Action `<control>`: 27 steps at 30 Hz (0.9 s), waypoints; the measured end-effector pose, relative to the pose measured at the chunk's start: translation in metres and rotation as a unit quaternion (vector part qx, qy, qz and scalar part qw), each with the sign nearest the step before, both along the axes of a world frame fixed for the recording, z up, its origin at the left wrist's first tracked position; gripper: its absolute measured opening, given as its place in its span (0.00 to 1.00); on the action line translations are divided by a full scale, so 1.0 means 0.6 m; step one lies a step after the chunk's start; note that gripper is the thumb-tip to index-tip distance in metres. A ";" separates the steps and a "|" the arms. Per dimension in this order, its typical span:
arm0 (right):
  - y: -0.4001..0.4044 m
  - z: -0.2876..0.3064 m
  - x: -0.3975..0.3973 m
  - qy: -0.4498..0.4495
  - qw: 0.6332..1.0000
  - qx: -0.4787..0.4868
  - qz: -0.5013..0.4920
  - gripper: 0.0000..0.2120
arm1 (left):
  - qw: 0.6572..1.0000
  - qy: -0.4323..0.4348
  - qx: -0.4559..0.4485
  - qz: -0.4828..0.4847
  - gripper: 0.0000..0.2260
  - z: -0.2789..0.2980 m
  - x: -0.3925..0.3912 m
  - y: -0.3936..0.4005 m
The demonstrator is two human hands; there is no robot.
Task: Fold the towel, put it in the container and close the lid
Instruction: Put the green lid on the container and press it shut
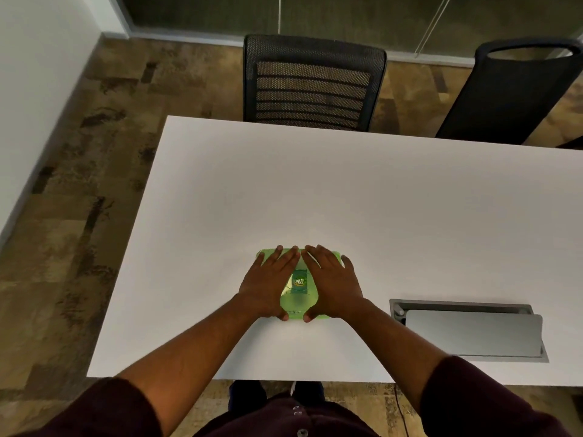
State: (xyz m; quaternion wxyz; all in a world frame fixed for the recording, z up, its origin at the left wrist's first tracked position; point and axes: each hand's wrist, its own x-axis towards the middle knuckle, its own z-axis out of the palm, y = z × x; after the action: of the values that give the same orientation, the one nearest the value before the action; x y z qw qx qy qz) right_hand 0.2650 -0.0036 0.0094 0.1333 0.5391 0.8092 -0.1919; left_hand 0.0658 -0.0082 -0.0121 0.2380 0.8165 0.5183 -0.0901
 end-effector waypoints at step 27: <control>-0.004 -0.002 0.058 0.194 0.916 0.023 -0.350 0.41 | 0.847 -0.273 -0.065 0.451 0.34 -0.016 -0.039 -0.046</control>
State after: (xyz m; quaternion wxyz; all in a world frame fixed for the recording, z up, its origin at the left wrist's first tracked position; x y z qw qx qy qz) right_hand 0.2997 -0.0059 0.0084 -0.1143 0.7432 0.5825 -0.3086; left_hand 0.0424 -0.0356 -0.0219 0.4370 0.4672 0.7363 0.2204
